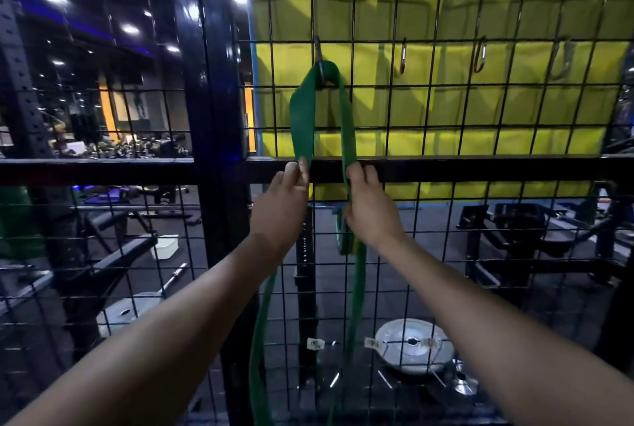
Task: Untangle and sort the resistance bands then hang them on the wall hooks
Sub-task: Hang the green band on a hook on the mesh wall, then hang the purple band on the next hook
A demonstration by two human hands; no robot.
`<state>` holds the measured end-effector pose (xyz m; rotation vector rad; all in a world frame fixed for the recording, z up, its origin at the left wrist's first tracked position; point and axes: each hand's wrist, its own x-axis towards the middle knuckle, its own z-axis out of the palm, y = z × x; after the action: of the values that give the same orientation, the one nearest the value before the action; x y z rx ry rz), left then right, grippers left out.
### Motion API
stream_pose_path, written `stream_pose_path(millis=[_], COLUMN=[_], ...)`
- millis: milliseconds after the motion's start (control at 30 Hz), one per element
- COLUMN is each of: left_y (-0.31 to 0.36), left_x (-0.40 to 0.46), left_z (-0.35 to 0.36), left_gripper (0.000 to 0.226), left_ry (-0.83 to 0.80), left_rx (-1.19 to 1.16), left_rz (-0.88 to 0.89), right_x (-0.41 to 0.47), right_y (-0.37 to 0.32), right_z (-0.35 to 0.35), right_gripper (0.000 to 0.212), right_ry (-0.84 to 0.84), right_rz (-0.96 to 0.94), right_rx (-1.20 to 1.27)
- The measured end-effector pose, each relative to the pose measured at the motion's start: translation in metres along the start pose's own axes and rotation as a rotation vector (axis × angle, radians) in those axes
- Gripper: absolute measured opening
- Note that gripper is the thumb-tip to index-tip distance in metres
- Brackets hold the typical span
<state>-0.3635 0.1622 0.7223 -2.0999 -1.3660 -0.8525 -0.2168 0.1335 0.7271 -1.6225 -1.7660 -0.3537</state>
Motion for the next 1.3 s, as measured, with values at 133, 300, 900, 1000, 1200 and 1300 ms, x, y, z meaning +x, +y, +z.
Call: stream_pose_path(millis=[133, 300, 900, 1000, 1200, 1300], left_y=[-0.003, 0.003, 0.258, 0.311, 0.377, 0.394], left_x=[-0.004, -0.028, -0.206, -0.254, -0.352, -0.392], left_z=[0.004, 0.010, 0.112, 0.130, 0.166, 0.192], left_gripper=[0.073, 0.067, 0.048, 0.045, 0.041, 0.042], left_ry=[0.006, 0.174, -0.543, -0.746, -0.972, -1.059], left_rx=[-0.030, -0.009, -0.450, -0.489, -0.515, -0.510], left_rz=[0.001, 0.093, 0.389, 0.397, 0.478, 0.512], right_x=[-0.003, -0.027, -0.301, -0.373, -0.502, -0.549], right_y=[-0.002, 0.012, 0.219, 0.257, 0.313, 0.331], right_z=[-0.002, 0.001, -0.012, -0.015, -0.002, 0.012], right_gripper=[0.057, 0.053, 0.044, 0.038, 0.043, 0.045], right_ry=[-0.044, -0.107, -0.411, -0.464, -0.570, -0.638], right_rz=[-0.016, 0.023, 0.566, 0.716, 0.986, 1.088], right_rx=[-0.029, -0.049, -0.209, -0.187, -0.156, -0.145])
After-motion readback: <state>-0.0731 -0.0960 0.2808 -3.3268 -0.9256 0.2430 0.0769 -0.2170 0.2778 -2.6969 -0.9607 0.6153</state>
